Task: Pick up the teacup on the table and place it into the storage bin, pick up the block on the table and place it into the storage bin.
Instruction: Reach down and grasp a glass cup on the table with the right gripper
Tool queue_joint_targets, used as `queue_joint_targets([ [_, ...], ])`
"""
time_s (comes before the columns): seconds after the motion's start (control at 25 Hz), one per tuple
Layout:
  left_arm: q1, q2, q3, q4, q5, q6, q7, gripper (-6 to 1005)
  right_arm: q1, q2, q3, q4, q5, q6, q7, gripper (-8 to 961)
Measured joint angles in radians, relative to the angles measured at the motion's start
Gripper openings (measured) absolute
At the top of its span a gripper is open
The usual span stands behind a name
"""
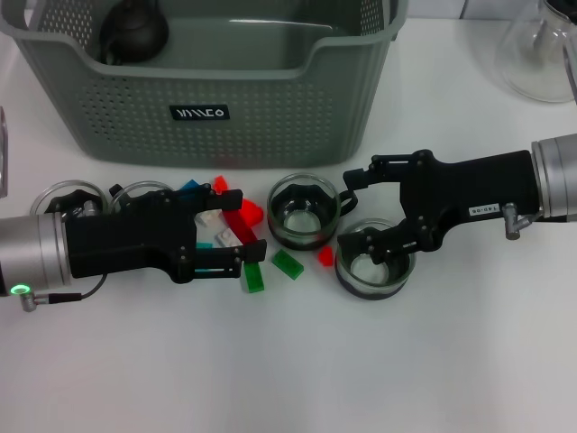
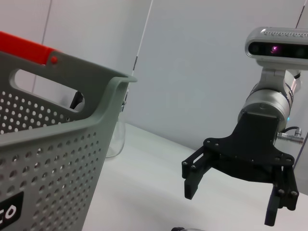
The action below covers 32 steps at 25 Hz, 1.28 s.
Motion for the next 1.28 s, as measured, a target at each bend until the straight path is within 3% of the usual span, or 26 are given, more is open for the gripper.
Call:
queue_joint_targets([
  [0.76, 0.0, -0.002, -0.027, 0.0, -0.003, 0.008, 0.021, 860, -0.014, 0.0, 0.002, -0.002, 0.0, -0.018, -0.002, 940],
  [1.0, 0.0, 0.0, -0.04, -0.003, -0.004, 0.008, 0.022, 860, -0.036, -0.009, -0.004, -0.123, -0.018, -0.117, 0.075, 938],
  [1.28, 0.0, -0.008, -0.058, -0.003, -0.003, -0.001, 0.021, 860, -0.035, -0.001, -0.05, -0.241, -0.058, -0.171, 0.193, 936],
])
